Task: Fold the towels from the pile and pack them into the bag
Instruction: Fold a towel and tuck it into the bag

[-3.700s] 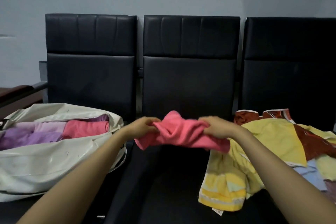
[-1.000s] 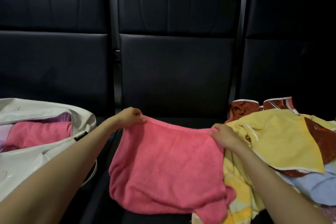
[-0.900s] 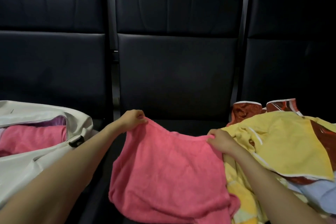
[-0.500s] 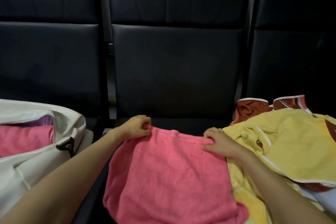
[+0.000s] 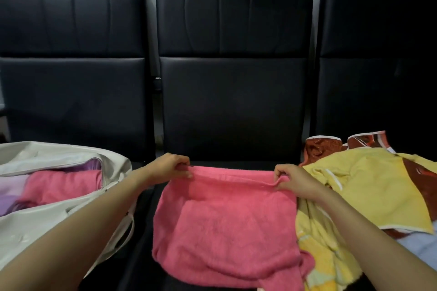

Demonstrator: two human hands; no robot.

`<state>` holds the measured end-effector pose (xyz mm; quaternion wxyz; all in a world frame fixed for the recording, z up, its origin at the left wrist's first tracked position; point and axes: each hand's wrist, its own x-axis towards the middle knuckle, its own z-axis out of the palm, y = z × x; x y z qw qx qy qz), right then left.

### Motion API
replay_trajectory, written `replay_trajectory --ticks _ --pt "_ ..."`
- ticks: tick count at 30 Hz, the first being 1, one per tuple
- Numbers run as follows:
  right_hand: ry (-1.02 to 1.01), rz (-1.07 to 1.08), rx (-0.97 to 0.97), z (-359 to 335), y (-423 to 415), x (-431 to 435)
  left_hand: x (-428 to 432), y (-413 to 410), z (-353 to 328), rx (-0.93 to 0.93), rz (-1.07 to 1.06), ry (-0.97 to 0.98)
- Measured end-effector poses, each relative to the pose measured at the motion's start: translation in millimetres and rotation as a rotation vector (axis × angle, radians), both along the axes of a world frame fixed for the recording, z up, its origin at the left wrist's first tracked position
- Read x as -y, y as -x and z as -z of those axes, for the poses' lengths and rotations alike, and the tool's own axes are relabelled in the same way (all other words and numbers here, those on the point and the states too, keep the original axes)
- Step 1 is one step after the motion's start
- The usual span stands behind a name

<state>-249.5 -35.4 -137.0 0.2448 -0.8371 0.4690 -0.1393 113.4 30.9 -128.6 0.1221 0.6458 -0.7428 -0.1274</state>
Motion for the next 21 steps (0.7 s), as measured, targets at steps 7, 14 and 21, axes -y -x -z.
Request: replay_trajectory --ticks 7,14,21 --pt "0.182 0.072 0.097 -100 17 -52 -72 16 -101 0.002 -0.010 0.138" --pt "0.408 0.171 0.296 -191 35 -99 -119 24 -196 0.118 0.019 0.316" --pt "0.701 0.183 0.437 -248 47 -145 -161 35 -251 -0.300 -0.118 0.639"
